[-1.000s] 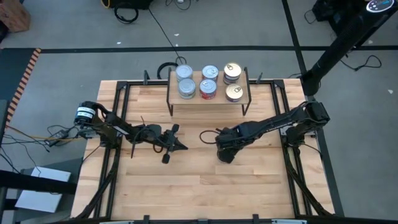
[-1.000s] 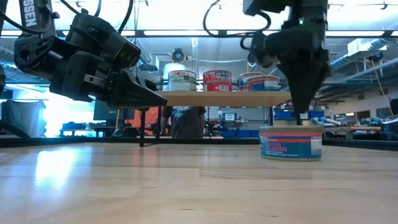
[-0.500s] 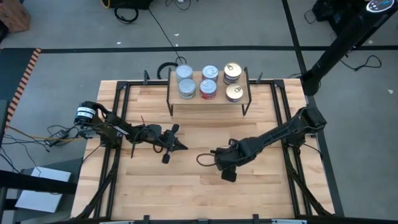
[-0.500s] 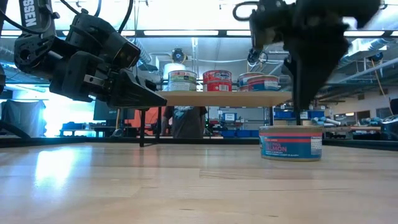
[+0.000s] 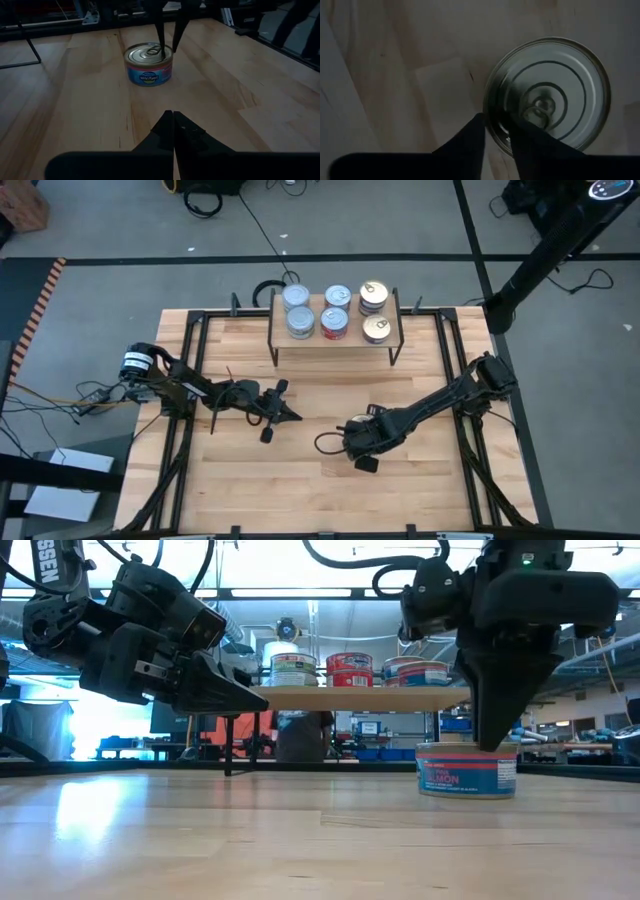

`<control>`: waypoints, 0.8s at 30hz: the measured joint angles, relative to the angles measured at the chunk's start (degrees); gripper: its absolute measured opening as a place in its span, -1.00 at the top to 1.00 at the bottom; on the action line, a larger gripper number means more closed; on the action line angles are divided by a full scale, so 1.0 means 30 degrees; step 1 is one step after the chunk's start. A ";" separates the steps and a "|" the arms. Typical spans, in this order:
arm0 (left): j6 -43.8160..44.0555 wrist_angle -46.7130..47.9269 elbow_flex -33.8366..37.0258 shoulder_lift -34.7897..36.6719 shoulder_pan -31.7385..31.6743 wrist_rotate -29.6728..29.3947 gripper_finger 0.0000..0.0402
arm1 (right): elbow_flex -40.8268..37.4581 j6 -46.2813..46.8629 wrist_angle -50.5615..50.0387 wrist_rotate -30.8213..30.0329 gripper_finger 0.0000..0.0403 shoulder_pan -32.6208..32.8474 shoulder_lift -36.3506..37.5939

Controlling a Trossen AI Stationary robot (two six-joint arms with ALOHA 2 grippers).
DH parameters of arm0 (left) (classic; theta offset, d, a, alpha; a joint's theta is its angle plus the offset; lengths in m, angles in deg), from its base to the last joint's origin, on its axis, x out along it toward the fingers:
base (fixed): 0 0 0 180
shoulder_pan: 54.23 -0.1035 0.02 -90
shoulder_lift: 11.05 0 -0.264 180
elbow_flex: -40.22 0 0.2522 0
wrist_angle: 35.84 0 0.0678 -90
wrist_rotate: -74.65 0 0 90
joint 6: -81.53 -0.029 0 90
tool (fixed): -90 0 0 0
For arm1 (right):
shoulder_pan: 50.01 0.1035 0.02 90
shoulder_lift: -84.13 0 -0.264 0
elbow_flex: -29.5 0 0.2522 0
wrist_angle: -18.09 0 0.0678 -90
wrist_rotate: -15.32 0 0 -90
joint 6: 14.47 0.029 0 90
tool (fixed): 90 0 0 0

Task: Stack canned seafood by type on shelf
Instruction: Return to Home Position

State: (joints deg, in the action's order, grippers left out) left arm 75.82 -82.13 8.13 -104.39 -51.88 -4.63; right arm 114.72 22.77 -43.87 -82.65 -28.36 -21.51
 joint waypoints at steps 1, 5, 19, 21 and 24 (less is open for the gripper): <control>0.0000 0.0007 0.0000 0.0000 0.0000 0.0000 0.98 | 0.0000 -0.0092 0.0024 -0.0011 0.60 0.0015 0.0000; 0.0000 0.0007 0.0000 0.0000 0.0003 0.0000 0.98 | 0.0000 -0.0449 0.0073 -0.0025 0.86 0.0007 -0.0007; 0.0000 0.0004 0.0000 0.0000 0.0003 0.0000 0.98 | -0.0128 -0.0263 0.0851 0.1716 0.99 -0.0388 0.1392; 0.0007 0.0000 0.0000 0.0000 0.0001 0.0000 0.98 | -0.0124 0.0060 0.1383 0.2165 0.99 -0.0525 0.1650; 0.0007 0.0000 0.0000 0.0000 0.0001 -0.0001 0.98 | -0.0124 0.0766 0.2088 0.2740 0.99 -0.0808 0.2067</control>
State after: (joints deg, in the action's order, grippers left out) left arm 75.84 -82.14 8.13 -104.39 -51.88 -4.63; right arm 114.35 25.07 -37.61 -74.43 -30.78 -15.31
